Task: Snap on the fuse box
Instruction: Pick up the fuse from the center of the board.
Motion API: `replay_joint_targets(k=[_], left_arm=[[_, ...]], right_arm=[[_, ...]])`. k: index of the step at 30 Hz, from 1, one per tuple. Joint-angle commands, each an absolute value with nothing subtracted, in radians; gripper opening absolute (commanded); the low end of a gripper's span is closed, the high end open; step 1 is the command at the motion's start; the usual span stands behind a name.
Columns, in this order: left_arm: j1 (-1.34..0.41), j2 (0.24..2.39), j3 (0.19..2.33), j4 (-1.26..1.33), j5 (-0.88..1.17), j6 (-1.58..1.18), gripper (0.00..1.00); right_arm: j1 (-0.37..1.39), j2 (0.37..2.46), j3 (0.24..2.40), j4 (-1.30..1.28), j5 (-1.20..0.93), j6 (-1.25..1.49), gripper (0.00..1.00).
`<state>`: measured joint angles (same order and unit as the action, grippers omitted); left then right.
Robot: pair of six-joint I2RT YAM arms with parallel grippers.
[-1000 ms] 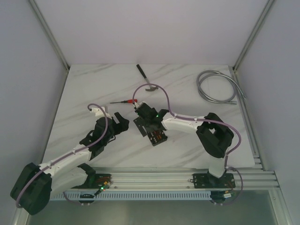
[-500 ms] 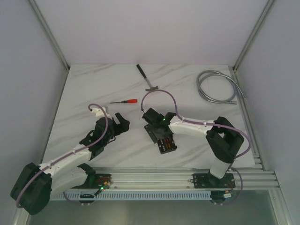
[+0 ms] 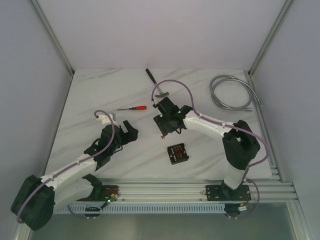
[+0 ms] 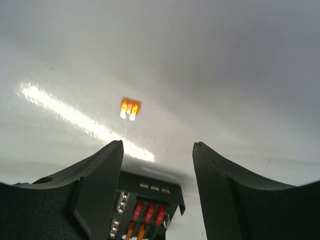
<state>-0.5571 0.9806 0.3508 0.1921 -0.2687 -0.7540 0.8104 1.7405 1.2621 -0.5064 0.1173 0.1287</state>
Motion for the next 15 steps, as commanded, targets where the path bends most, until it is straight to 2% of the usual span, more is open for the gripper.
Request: replay_joint_targets(k=[1,15], left_arm=[[-0.540,0.955,0.371,0.152,-0.289,-0.747,1.00],[-0.522,0.971,0.373,0.147,-0.289,-0.752,1.00]], right_arm=[[0.811,1.818,1.334,-0.506,0.066,0.159,0.65],[0.820,2.034,1.545,-0.690,0.108,0.269,0.60]])
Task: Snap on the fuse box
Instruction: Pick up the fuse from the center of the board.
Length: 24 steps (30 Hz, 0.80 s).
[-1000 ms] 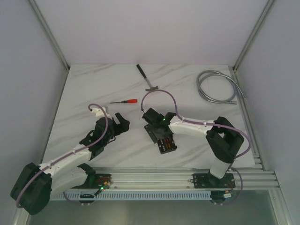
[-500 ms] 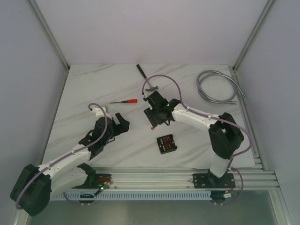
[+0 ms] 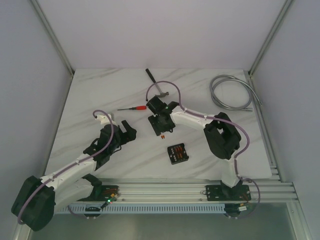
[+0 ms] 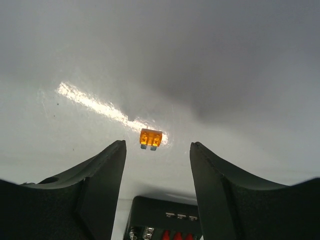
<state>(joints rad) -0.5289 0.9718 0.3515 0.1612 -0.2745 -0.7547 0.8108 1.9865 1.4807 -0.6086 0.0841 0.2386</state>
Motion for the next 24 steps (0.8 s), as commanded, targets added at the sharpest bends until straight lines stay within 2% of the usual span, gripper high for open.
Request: replay_joint_targets(k=[1,24], left_arm=[[-0.522,0.970,0.374,0.147,-0.290,-0.751,1.00],[-0.520,0.955,0.371,0.147,-0.276,-0.749,1.00]], right_arm=[[0.822,2.044,1.554,-0.695,0.113,0.271,0.59],[0.836,2.138,1.605,-0.725,0.095,0.295,0.41]])
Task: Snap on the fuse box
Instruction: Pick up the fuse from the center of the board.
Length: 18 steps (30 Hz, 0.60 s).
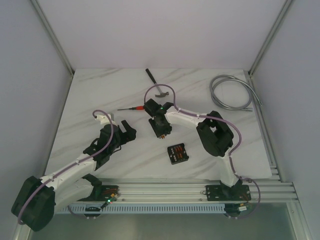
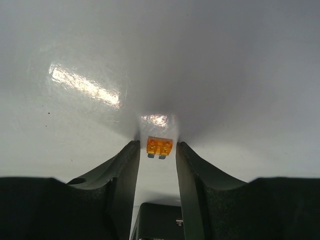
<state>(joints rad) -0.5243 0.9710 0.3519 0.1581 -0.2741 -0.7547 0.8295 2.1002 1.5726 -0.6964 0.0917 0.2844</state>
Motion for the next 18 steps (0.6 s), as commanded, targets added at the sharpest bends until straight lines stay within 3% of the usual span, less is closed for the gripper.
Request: replay_joint_targets(k=[1,8,13,18], left_arm=[[-0.519,0.956,0.371,0.146,-0.274,-0.749,1.00],[-0.519,0.957,0.373,0.147,-0.267,-0.749,1.00],[-0.519,0.960,0.370,0.174,-0.220,-0.735,1.00],[-0.524,0.966,0.352,0.268,-0.112,-0.729,0.99]], right_arm=[[0.836,2.140,1.605,-0.725,0.093,0.295,0.41],[0.836,2.150,1.597,-0.738,0.112,0.302,0.33],[0.836,2.117,1.582,-0.700,0.129,0.319,0.23],[0.835,2.013,1.532,-0.617,0.123,0.368,0.20]])
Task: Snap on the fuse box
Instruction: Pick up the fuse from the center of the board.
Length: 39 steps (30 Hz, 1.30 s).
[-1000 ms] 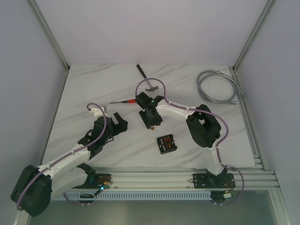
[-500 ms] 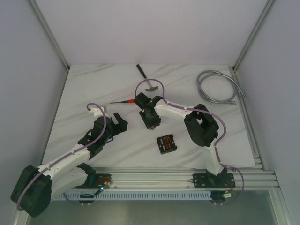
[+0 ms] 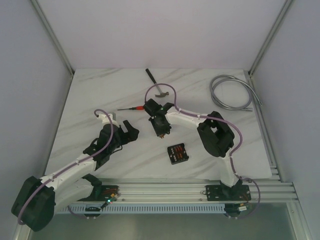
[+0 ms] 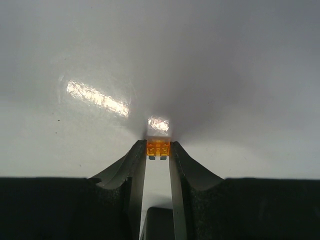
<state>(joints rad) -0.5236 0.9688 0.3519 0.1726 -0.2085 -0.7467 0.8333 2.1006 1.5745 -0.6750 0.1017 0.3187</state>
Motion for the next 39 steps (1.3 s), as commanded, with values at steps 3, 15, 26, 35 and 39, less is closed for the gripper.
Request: replay_joint_targets(k=[3,15,26,35,39], left_arm=[[-0.540,0.968,0.334,0.334,-0.079,-0.735,0.98],[-0.732,1.010,0.300,0.592,-0.140,-0.701,0.83],[-0.859,1.126,0.373,0.685,-0.251,-0.606,0.50],[-0.902,1.175,0.406,0.739,-0.251,-0.557,0.41],[-0.902,1.178,0.408,0.738,-0.272,-0.558,0.36]], right_arm=[[0.835,1.935,1.477,-0.547,0.113,0.413,0.20],[0.837,1.602,1.174,-0.227,0.073,0.626,0.20],[0.840,1.420,0.985,-0.056,0.024,0.734,0.21],[0.844,1.373,0.911,0.010,-0.006,0.779,0.21],[0.845,1.360,0.898,0.024,-0.025,0.789,0.21]])
